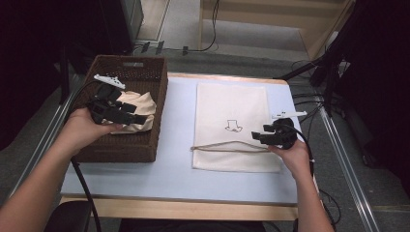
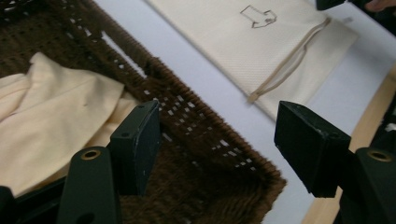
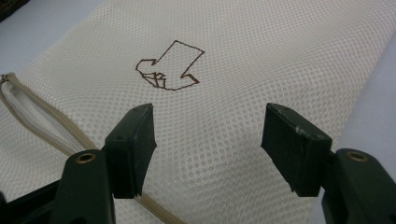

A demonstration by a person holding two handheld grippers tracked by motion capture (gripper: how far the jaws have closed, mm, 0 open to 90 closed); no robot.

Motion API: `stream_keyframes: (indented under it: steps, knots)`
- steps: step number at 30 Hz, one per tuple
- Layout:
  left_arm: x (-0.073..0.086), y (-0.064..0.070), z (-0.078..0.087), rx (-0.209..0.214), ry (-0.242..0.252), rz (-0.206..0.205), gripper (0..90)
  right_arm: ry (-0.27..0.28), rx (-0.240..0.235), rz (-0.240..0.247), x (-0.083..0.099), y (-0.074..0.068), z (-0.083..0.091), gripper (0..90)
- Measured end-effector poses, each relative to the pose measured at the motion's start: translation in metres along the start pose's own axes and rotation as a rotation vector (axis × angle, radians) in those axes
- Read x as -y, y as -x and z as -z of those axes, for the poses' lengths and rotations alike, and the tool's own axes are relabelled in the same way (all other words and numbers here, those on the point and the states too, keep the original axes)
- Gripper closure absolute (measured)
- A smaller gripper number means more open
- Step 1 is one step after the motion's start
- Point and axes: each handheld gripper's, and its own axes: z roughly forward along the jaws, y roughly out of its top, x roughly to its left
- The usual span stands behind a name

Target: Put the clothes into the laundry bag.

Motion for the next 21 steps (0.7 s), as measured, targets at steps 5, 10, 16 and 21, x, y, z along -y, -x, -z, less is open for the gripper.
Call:
stream_keyframes:
  steps: [5,10,16,21]
  knots:
    - [0.004,-0.024,0.001,-0.029,-0.002,0.047,27.2,-0.001,-0.001,0.004,-0.001,-0.001,-0.002,35.6]
    - [0.006,-0.045,0.005,-0.06,0.02,0.098,14.1,-0.005,-0.001,0.006,-0.001,0.0,-0.002,35.7]
    - [0.014,-0.073,0.007,-0.133,0.035,0.15,0.0,-0.005,-0.001,0.004,-0.001,0.0,-0.002,35.6]
    - [0.022,-0.096,0.004,-0.161,0.035,0.209,0.0,-0.01,-0.001,0.0,0.0,0.001,-0.002,35.7]
